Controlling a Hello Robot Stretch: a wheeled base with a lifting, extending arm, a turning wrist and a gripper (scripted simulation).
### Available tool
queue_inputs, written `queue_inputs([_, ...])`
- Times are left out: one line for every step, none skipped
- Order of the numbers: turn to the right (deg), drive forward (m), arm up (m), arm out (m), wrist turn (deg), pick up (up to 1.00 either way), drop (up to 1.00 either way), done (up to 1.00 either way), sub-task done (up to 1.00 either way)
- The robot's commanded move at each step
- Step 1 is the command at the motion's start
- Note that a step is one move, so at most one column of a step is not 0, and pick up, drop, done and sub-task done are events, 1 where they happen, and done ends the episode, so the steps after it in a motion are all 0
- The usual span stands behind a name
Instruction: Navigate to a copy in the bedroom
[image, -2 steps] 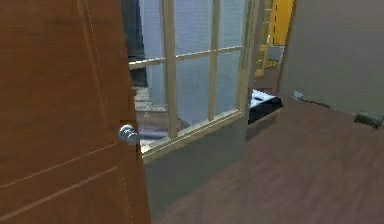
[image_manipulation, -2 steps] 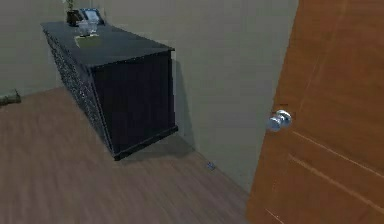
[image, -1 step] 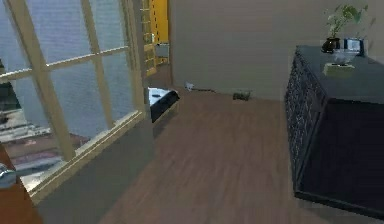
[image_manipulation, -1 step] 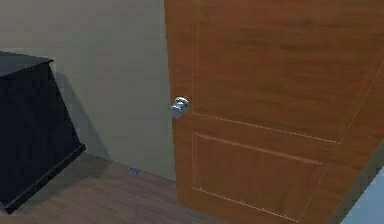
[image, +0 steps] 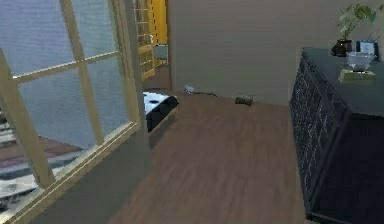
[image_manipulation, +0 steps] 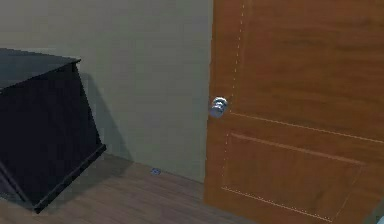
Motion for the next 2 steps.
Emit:
queue_inputs([0.0,0.9,0.0,0.0,0.0,0.0,0.0,0.0,0.0])
queue_inputs([33.0,0.0,0.0,0.0,0.0,0.0,0.0,0.0,0.0])
